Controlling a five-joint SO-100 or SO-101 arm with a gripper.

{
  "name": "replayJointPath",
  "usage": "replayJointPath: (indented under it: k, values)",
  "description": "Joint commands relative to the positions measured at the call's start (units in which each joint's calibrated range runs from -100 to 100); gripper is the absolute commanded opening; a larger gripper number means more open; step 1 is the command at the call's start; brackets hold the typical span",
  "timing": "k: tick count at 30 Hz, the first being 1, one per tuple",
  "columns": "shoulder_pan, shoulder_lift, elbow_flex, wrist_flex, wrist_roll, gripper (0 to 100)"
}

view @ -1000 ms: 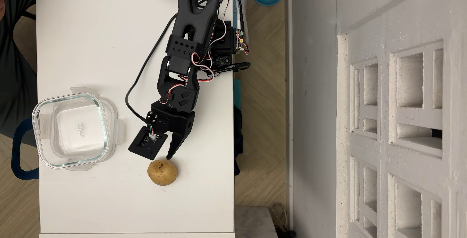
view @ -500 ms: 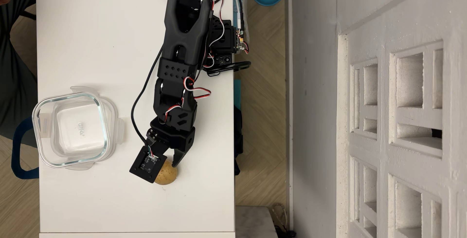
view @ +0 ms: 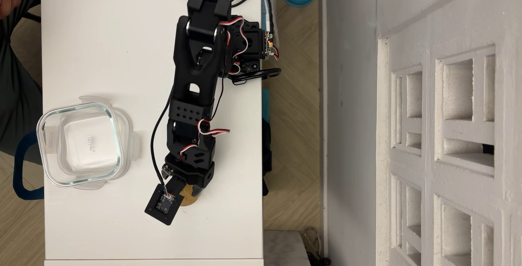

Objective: Grab the potato and put it in box

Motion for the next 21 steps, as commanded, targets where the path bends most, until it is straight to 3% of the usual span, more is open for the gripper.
replayJointPath:
  k: [1,21]
  values:
    - [-0.63,3.34,-5.32,-1.17,-0.21,36]
    - [3.94,6.15,-7.32,-1.17,2.41,39]
